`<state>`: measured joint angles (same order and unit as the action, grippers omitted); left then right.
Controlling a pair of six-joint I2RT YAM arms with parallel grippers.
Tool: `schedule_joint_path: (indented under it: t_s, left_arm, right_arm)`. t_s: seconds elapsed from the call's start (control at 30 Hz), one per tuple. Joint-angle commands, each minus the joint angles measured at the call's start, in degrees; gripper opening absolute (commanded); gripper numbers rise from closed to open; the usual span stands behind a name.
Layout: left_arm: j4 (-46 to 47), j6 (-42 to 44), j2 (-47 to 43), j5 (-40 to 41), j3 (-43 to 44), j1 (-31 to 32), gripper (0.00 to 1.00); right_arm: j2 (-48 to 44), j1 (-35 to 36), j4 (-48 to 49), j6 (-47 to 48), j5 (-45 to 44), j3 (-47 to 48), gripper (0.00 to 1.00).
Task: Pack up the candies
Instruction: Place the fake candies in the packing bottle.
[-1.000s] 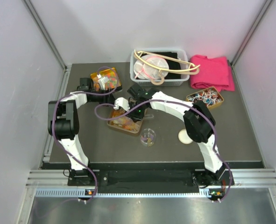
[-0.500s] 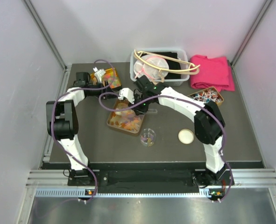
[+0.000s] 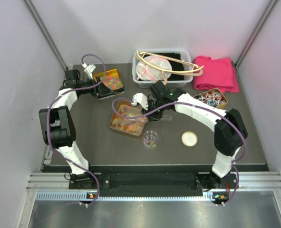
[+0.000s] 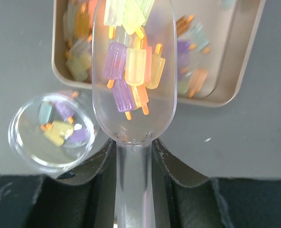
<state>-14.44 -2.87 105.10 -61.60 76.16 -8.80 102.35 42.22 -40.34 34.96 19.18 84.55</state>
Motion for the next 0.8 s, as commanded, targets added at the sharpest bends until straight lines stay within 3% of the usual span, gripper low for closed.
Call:
schedule_joint_path:
  t_s: [0.0,0.33,0.77]
  left_arm:
    - [0.8,0.0,-4.5,-2.1,2.3,-0.5,0.66]
    - [-8.2,8.0,-6.8,-1.1,0.0,-0.6,0.66]
    - [-19.3,17.1,-8.0,0.6,0.2,-0.6,0.66]
  right_arm:
    - [-8.6,-0.6,-0.3,2.0,0.3,-4.2,0.0]
    - [-22.0,-0.6,-8.4,5.1,-2.4,-13.1,0.0]
    - [-27.5,0.5,-14.4,8.5,-9.5,-18.4,0.0]
